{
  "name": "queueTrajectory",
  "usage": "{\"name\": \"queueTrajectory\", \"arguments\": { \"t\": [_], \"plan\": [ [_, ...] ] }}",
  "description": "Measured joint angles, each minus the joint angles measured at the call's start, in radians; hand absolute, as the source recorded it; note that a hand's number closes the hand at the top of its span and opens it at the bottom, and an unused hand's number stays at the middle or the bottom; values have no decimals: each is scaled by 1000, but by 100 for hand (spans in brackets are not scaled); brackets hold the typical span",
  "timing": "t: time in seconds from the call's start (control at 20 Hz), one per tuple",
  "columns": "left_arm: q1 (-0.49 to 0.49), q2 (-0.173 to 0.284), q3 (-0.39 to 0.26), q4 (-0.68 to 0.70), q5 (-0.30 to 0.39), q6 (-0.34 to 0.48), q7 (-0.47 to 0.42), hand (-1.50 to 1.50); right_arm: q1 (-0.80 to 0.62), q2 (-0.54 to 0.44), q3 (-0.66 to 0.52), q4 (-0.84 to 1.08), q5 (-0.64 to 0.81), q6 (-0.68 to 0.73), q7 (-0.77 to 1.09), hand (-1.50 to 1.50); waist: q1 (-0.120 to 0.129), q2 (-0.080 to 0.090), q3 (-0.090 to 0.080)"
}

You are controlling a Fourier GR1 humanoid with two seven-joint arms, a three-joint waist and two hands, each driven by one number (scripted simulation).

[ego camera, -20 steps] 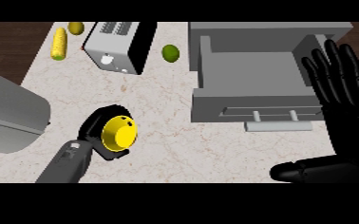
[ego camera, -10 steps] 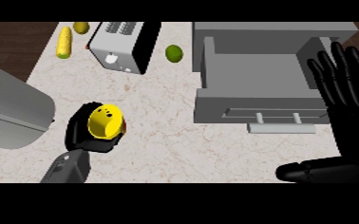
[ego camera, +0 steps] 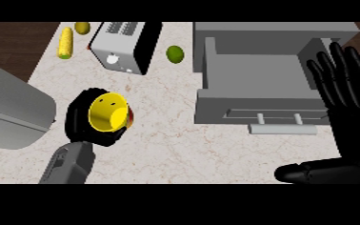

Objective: Pick up the cup, place it into the drawer and close the drawer

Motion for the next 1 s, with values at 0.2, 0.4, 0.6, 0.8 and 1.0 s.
{"name": "queueTrajectory", "arguments": {
  "t": [0.2,0.4,0.6,0.8,1.0],
  "plan": [
    [26,-39,-53,-203,14,44,138,150,26,9,4,-9,4,5,-23,-150,-1,0,0],
    [1,-61,-82,-366,43,92,294,150,12,8,4,-8,4,0,-8,-150,-3,0,0],
    [-87,-80,-95,-430,47,167,406,150,4,6,-2,13,2,7,-22,-150,-9,2,0],
    [-175,-93,-132,-477,28,258,498,150,20,11,9,10,19,11,-40,-150,-12,3,0],
    [-291,-91,-146,-479,8,337,588,150,20,-14,-32,27,-15,35,-49,-150,-14,3,-1]
  ]
}}
